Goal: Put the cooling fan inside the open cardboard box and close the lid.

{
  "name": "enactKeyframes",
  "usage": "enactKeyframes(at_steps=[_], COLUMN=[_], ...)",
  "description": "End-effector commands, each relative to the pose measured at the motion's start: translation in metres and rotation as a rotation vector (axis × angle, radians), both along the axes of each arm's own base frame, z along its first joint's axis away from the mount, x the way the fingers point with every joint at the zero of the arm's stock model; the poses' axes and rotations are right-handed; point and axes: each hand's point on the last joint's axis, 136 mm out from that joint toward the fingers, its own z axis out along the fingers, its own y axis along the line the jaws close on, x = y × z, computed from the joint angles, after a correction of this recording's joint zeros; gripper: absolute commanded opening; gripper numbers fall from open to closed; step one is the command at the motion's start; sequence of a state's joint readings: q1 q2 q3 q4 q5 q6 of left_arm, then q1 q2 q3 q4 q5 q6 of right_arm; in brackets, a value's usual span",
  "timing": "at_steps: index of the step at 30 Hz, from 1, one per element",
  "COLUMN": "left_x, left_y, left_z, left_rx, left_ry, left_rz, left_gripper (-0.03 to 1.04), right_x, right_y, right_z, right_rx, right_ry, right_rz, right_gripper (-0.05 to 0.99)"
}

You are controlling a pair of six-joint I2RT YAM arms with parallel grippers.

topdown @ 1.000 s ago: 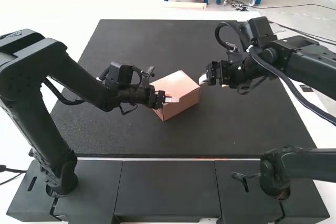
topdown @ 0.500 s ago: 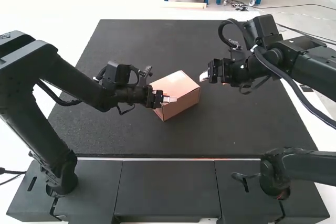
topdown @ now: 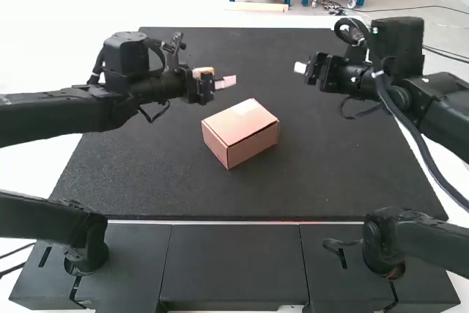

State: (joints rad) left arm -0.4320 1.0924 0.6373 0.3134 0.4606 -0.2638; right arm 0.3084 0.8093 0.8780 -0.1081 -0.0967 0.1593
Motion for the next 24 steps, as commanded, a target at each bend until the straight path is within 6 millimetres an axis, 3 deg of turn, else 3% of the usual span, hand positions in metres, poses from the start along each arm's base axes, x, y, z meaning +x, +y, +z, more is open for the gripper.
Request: enactKeyframes(at_steps=[1, 3, 5, 8, 11, 15, 17, 21, 24], left_x=[0.026, 0.028, 0.023, 0.014, 0.005, -0.014, -0.023, -0.041, -0.05], left_y=[0.07, 0.116, 0.156, 0.21, 0.242, 0.243, 0.232, 0.213, 0.2], left_z=[0.038, 0.049, 0.062, 0.058, 0.043, 0.04, 0.037, 0.029, 0.023], left_rx=[0.116, 0.202, 0.199, 0.22, 0.211, 0.191, 0.18, 0.165, 0.147], left_ry=[-0.251, -0.376, -0.465, -0.503, -0.469, -0.537, -0.576, -0.627, -0.643], left_rz=[0.309, 0.46, 0.595, 0.779, 0.88, 0.883, 0.835, 0.756, 0.708], left_gripper=[0.98, 0.98, 0.98, 0.98, 0.98, 0.98, 0.98, 0.98, 0.98], right_x=[-0.006, -0.026, -0.042, -0.059, -0.072, -0.083, -0.087, -0.082, -0.074], right_y=[-0.069, -0.099, -0.117, -0.133, -0.149, -0.157, -0.159, -0.155, -0.151], right_z=[0.045, 0.055, 0.049, 0.027, 0.014, 0.003, 0.007, -0.003, -0.023], right_rx=[-0.141, -0.247, -0.256, -0.25, -0.234, -0.217, -0.205, -0.215, -0.215], right_ry=[-0.29, -0.408, -0.446, -0.466, -0.523, -0.607, -0.658, -0.672, -0.641], right_rz=[-0.314, -0.446, -0.523, -0.582, -0.656, -0.684, -0.691, -0.661, -0.629], right_gripper=[0.91, 0.91, 0.91, 0.91, 0.91, 0.91, 0.91, 0.91, 0.91])
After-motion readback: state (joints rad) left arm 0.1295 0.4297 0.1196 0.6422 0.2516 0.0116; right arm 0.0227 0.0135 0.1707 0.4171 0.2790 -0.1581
